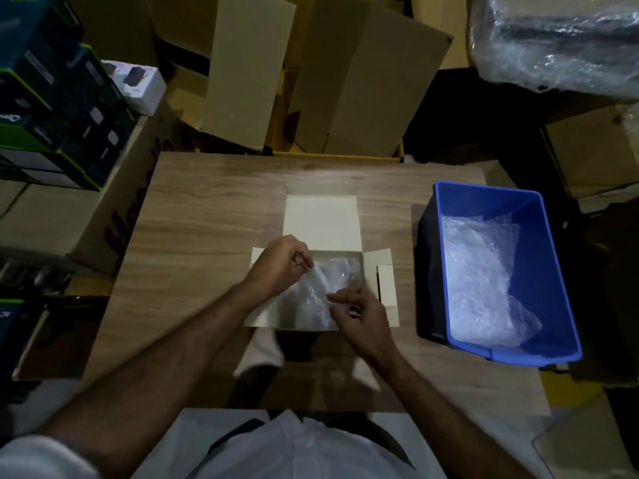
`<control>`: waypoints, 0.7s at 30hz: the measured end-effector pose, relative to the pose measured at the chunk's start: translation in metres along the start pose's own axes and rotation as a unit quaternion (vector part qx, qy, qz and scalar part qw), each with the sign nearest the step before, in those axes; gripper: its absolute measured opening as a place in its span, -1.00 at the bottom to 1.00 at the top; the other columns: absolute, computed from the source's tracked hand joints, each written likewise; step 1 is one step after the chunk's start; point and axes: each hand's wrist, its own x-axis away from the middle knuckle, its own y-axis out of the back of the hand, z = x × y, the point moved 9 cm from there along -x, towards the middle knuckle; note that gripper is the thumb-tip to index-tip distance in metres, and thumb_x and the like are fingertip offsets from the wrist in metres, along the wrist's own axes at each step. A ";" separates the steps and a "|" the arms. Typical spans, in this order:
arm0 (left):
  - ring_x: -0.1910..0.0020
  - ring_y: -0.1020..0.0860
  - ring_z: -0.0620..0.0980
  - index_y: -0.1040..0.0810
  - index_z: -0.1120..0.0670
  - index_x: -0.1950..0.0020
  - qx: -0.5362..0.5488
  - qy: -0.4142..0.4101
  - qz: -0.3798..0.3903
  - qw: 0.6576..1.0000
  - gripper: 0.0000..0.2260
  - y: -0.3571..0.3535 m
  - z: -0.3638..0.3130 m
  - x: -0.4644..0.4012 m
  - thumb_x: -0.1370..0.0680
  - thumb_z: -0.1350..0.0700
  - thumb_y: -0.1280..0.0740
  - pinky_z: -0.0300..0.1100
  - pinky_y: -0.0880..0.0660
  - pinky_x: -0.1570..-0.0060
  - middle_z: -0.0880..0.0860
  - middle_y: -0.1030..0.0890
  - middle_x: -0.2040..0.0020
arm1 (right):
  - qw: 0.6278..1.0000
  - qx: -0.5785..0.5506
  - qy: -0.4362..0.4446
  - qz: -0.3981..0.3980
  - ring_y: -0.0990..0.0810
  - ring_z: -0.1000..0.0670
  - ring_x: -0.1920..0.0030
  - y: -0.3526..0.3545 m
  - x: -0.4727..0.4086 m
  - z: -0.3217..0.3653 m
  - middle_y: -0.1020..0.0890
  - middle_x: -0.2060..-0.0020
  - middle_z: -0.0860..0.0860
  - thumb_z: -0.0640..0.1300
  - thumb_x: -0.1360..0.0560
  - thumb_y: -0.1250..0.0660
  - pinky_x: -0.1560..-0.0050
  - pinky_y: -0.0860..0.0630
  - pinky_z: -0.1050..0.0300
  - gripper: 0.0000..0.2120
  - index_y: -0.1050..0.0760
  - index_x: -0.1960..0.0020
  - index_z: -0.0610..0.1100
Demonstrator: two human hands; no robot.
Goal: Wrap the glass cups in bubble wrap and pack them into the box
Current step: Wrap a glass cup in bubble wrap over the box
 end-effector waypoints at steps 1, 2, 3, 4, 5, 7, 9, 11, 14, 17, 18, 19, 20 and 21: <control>0.16 -0.59 -0.10 -0.69 -0.01 0.21 -0.039 -0.027 -0.003 0.999 -0.82 -0.004 -0.006 -0.005 -0.45 0.29 -0.50 -0.08 -0.60 0.13 -0.02 -0.60 0.11 | 1.000 0.019 0.008 0.006 -0.56 0.24 -0.07 -0.004 0.000 0.000 -0.54 -0.09 0.07 -0.23 -0.57 -0.38 -0.06 -0.59 0.30 -0.81 -0.64 -0.18 -0.15; 0.16 -0.56 -0.11 -0.69 -0.01 0.20 -0.073 -0.045 0.000 0.996 -0.83 -0.009 -0.009 -0.010 -0.45 0.27 -0.51 -0.10 -0.59 0.15 -0.03 -0.56 0.10 | 0.999 0.050 0.017 0.011 -0.53 0.27 -0.06 -0.008 -0.001 -0.002 -0.49 -0.07 0.12 -0.23 -0.60 -0.34 -0.03 -0.55 0.37 -0.78 -0.62 -0.22 -0.17; 0.15 -0.55 -0.10 -0.69 -0.01 0.18 -0.100 -0.058 0.008 0.993 -0.84 -0.015 -0.011 -0.014 -0.46 0.26 -0.50 -0.09 -0.58 0.16 -0.04 -0.55 0.09 | 0.996 0.087 0.026 0.015 -0.52 0.26 -0.05 -0.013 -0.003 -0.004 -0.46 -0.05 0.16 -0.24 -0.61 -0.31 -0.03 -0.53 0.39 -0.76 -0.61 -0.25 -0.17; 0.14 -0.56 -0.09 -0.69 0.01 0.16 -0.118 -0.065 0.018 0.991 -0.85 -0.021 -0.009 -0.017 -0.46 0.27 -0.48 -0.07 -0.58 0.16 -0.04 -0.55 0.10 | 0.991 0.128 0.035 0.020 -0.53 0.21 -0.04 -0.018 -0.005 -0.006 -0.46 -0.05 0.17 -0.24 -0.62 -0.30 -0.06 -0.54 0.35 -0.75 -0.60 -0.27 -0.16; 0.14 -0.58 -0.06 -0.70 0.02 0.14 -0.129 -0.072 0.028 0.989 -0.85 -0.027 -0.008 -0.019 -0.47 0.28 -0.45 -0.05 -0.58 0.15 -0.03 -0.56 0.10 | 0.985 0.167 0.044 0.024 -0.54 0.17 -0.03 -0.023 -0.006 -0.007 -0.50 -0.06 0.13 -0.24 -0.62 -0.30 -0.10 -0.55 0.29 -0.74 -0.59 -0.28 -0.14; 0.13 -0.62 0.01 -0.71 0.04 0.08 -0.153 -0.090 0.051 0.983 -0.85 -0.035 -0.007 -0.020 -0.47 0.26 -0.40 -0.07 -0.57 0.15 -0.02 -0.57 0.10 | 0.972 0.223 0.064 0.021 -0.58 0.10 -0.04 -0.029 -0.008 -0.009 -0.58 -0.11 0.02 -0.20 -0.60 -0.33 -0.10 -0.60 0.15 -0.73 -0.59 -0.28 -0.09; 0.13 -0.62 0.03 -0.73 0.03 0.00 -0.185 -0.107 0.069 0.975 -0.82 -0.036 -0.008 -0.018 -0.46 0.17 -0.38 -0.15 -0.53 0.19 -0.02 -0.57 0.07 | 0.963 0.259 0.073 0.001 -0.62 0.06 0.02 -0.030 -0.010 -0.009 -0.63 -0.08 -0.01 -0.18 -0.54 -0.37 0.00 -0.63 0.09 -0.71 -0.58 -0.26 -0.05; 0.12 -0.57 0.04 -0.72 0.01 -0.08 -0.227 -0.128 0.099 0.960 -0.75 -0.039 -0.009 -0.015 -0.45 0.04 -0.38 -0.16 -0.46 0.19 -0.01 -0.53 0.03 | 0.956 0.285 0.073 -0.015 -0.64 0.03 0.08 -0.030 -0.011 -0.006 -0.65 -0.03 -0.01 -0.18 -0.51 -0.39 0.09 -0.62 0.09 -0.70 -0.58 -0.23 -0.03; 0.08 -0.48 0.05 -0.65 -0.04 -0.19 -0.305 -0.165 0.134 0.928 -0.62 -0.044 -0.008 -0.008 -0.45 -0.15 -0.32 -0.08 -0.43 0.12 0.04 -0.46 -0.03 | 0.949 0.306 0.074 -0.028 -0.65 0.02 0.08 -0.031 -0.009 -0.002 -0.68 0.00 -0.03 -0.19 -0.53 -0.39 0.09 -0.54 0.22 -0.74 -0.61 -0.21 -0.08; 0.02 -0.45 0.09 -0.63 -0.08 -0.24 -0.348 -0.175 0.136 0.911 -0.55 -0.042 -0.010 -0.006 -0.43 -0.23 -0.30 -0.04 -0.41 0.05 0.06 -0.43 -0.05 | 0.941 0.326 0.086 -0.025 -0.64 -0.01 0.11 -0.038 -0.010 0.005 -0.70 0.05 -0.06 -0.19 -0.54 -0.39 0.06 -0.51 0.21 -0.81 -0.65 -0.14 -0.13; 0.01 -0.46 0.10 -0.63 -0.10 -0.25 -0.364 -0.175 0.139 0.904 -0.53 -0.041 -0.011 -0.005 -0.42 -0.25 -0.27 -0.03 -0.41 0.03 0.07 -0.43 -0.06 | 0.937 0.336 0.092 -0.024 -0.63 -0.02 0.14 -0.040 -0.012 0.006 -0.70 0.09 -0.07 -0.19 -0.54 -0.39 0.06 -0.56 0.16 -0.84 -0.67 -0.09 -0.14; 0.00 -0.46 0.12 -0.63 -0.11 -0.26 -0.380 -0.174 0.143 0.897 -0.50 -0.041 -0.011 -0.005 -0.41 -0.28 -0.23 -0.01 -0.42 0.02 0.09 -0.44 -0.07 | 0.933 0.347 0.094 -0.023 -0.62 -0.03 0.17 -0.042 -0.013 0.006 -0.69 0.13 -0.08 -0.18 -0.53 -0.38 0.07 -0.59 0.10 -0.86 -0.68 -0.05 -0.14; -0.01 -0.47 0.13 -0.63 -0.12 -0.26 -0.395 -0.173 0.147 0.890 -0.47 -0.040 -0.011 -0.005 -0.40 -0.30 -0.19 0.00 -0.42 0.00 0.11 -0.45 -0.08 | 0.928 0.360 0.094 -0.021 -0.61 -0.03 0.19 -0.043 -0.014 0.005 -0.68 0.15 -0.08 -0.16 -0.53 -0.38 0.09 -0.61 0.05 -0.86 -0.68 -0.03 -0.14; -0.03 -0.47 0.15 -0.63 -0.13 -0.27 -0.409 -0.171 0.151 0.884 -0.45 -0.040 -0.010 -0.004 -0.40 -0.32 -0.18 0.00 -0.42 -0.01 0.12 -0.46 -0.10 | 0.923 0.374 0.091 -0.019 -0.61 -0.04 0.19 -0.044 -0.014 0.003 -0.67 0.15 -0.08 -0.13 -0.53 -0.37 0.10 -0.61 0.02 -0.85 -0.68 -0.03 -0.13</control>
